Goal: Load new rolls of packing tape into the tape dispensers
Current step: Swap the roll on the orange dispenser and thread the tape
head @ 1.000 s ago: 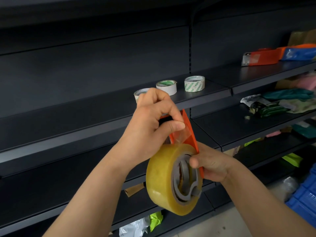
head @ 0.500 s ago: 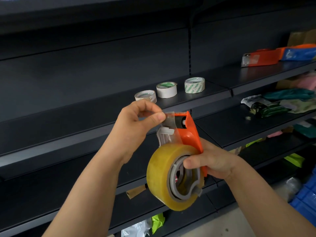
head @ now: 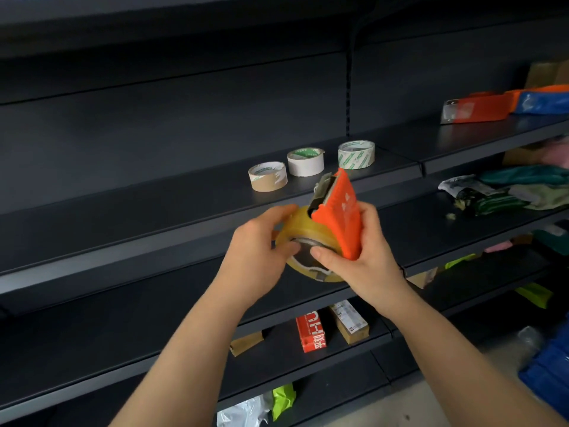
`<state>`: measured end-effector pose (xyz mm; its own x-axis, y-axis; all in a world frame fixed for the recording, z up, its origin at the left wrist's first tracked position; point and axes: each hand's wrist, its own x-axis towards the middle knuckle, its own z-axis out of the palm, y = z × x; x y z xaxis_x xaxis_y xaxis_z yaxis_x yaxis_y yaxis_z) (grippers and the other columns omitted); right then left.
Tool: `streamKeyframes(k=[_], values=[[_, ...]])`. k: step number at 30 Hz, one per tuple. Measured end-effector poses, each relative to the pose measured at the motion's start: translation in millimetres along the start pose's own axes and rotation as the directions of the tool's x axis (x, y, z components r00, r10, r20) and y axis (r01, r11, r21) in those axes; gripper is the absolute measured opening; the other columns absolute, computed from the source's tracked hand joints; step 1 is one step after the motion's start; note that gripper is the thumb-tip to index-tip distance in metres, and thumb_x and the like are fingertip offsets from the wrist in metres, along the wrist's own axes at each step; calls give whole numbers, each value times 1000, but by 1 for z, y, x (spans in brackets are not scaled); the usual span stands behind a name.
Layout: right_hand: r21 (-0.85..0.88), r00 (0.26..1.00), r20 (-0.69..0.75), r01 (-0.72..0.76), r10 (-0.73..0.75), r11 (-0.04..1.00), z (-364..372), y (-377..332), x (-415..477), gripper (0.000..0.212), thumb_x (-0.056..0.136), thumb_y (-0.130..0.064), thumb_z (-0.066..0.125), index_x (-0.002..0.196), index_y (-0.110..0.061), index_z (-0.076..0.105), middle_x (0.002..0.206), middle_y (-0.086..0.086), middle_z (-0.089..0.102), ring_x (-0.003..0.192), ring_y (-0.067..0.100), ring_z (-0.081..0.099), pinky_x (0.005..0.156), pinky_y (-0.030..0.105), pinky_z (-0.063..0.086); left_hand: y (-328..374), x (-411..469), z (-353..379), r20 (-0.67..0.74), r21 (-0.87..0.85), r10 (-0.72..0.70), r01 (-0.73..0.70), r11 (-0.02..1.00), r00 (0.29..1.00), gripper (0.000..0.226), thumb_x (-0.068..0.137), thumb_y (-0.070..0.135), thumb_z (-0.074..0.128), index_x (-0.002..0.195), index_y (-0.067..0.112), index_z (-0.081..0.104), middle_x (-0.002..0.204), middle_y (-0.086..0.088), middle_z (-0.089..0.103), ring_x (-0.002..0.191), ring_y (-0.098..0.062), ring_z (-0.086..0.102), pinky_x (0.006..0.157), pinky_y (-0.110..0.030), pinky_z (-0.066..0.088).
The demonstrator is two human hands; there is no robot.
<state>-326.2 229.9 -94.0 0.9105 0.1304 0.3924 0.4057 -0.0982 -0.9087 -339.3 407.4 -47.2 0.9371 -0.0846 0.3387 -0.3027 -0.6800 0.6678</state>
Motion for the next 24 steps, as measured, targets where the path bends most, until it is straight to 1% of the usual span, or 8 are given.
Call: streamKeyframes(k=[2,4,7,9,13,15,18,24], values=[[-3,998,62,-23,23,1000,-4,0,-3,70,73,-25,83,123,-42,37,117,-16,57,106,-1,61,82,21,55,-3,1,2,-30,138,85,-80,987,996,52,88,1,59,131,29,58,114,5,70,92,-10,63,85,-23,52],[4,997,73,-23,22,1000,-7,2,-4,68,73,-23,83,121,-45,41,114,-16,60,103,0,63,81,24,56,-3,2,1,4,204,166,-163,965,986,53,87,-3,55,130,28,57,113,5,70,101,-13,65,86,-26,53],[56,999,-43,-8,11,998,-3,4,-3,66,73,-18,83,122,-40,44,114,-12,62,102,4,65,79,27,58,-3,5,6,80,222,207,-220,950,975,64,81,0,59,138,27,48,123,4,64,112,-16,59,88,-26,51],[89,998,-67,1,5,996,1,4,-3,68,73,-17,83,123,-40,43,115,-10,61,103,5,65,81,29,58,-3,7,11,-24,247,261,-247,937,965,66,77,3,63,136,29,50,120,4,66,106,-18,63,85,-33,54],[178,979,187,-109,75,978,-12,2,1,82,61,-23,87,129,-30,42,112,-11,67,104,8,67,82,27,56,-8,13,13,-157,283,359,-307,909,920,59,76,-4,59,127,25,62,100,2,73,87,-19,68,73,-32,55],[238,927,363,-188,92,953,-19,-1,2,70,65,-23,81,126,-22,47,104,-12,71,101,11,69,82,25,55,-12,15,13,-141,222,389,-354,909,910,54,78,-7,62,123,22,66,107,4,73,96,-13,69,81,-32,56],[201,910,400,-207,112,958,-17,-1,1,58,75,-13,75,127,-19,49,105,-7,72,104,15,68,85,29,55,-20,14,16,-127,153,415,-395,906,901,53,80,-8,68,125,20,66,120,5,70,110,-6,65,92,-26,53],[59,938,328,-141,114,988,-6,5,-8,94,84,-6,72,151,-40,16,127,-6,60,116,10,61,99,36,52,-17,18,-13,-46,227,322,-304,925,946,58,80,1,73,133,19,59,131,1,64,123,-11,58,104,-34,47]])
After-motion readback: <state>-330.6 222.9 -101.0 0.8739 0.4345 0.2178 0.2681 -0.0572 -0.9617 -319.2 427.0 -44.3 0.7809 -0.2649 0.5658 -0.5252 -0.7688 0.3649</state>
